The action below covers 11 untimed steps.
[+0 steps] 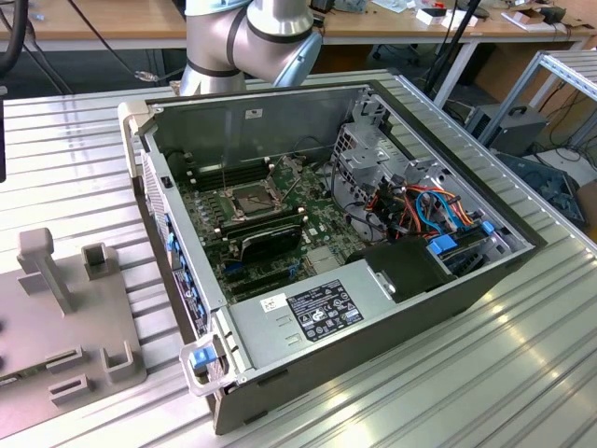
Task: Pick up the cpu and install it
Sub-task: 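Pick up the cpu and move it towards the insertion slot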
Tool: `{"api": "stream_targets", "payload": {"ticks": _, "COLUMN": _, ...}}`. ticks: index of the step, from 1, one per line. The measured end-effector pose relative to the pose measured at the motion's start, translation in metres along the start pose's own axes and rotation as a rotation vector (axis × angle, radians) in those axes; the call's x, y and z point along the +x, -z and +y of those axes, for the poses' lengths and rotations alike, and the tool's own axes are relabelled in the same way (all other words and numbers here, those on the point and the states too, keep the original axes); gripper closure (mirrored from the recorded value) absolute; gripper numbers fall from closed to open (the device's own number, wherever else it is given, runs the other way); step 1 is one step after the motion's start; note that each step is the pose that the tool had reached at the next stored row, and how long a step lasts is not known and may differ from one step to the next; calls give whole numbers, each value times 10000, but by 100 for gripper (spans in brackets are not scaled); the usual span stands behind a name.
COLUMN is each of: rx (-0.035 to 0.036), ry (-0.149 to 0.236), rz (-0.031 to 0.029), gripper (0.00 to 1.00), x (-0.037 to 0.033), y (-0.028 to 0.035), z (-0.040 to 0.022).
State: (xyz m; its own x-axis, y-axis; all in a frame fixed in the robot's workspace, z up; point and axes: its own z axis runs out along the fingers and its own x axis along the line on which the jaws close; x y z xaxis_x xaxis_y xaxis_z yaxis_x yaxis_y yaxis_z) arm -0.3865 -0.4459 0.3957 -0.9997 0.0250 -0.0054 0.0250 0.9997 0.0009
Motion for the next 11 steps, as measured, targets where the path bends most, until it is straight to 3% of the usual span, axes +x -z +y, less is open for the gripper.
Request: {"api": "stream_targets", "payload": {"ticks": 11, "rx": 0, "ry": 2, "rz": 0, "gripper": 46, "x": -63, "y": 0, "z": 1}}
